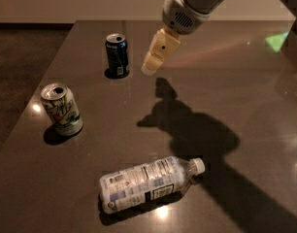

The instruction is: Move pepsi can near blue plastic bottle

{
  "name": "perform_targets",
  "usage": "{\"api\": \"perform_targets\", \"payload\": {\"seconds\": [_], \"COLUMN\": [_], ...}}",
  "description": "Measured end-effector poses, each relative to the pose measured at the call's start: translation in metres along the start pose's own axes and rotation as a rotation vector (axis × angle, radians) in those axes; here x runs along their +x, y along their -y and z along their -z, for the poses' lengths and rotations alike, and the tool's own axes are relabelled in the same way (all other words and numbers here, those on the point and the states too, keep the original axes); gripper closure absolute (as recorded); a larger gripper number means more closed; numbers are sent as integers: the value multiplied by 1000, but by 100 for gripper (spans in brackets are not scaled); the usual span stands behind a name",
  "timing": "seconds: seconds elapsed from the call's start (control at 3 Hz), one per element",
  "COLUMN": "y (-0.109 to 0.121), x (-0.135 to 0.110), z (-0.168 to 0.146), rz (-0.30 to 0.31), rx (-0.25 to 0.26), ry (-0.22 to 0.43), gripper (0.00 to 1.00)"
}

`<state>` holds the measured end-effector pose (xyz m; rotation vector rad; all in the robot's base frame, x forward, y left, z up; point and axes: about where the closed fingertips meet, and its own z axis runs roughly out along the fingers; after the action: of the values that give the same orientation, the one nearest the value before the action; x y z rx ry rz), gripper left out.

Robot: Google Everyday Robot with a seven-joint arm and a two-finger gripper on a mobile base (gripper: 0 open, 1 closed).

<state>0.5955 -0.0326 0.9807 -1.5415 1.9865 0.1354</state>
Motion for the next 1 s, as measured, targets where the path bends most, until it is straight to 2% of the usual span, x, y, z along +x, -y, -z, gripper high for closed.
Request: {"api": "perform_targets", "payload": {"seconds": [0.67, 1.0], "y": [9, 11], "x": [-51, -67], "z": [-66, -95], "rz": [-102, -136], "rx": [-25, -32], "ry": [76, 100], "gripper": [0, 0]}}
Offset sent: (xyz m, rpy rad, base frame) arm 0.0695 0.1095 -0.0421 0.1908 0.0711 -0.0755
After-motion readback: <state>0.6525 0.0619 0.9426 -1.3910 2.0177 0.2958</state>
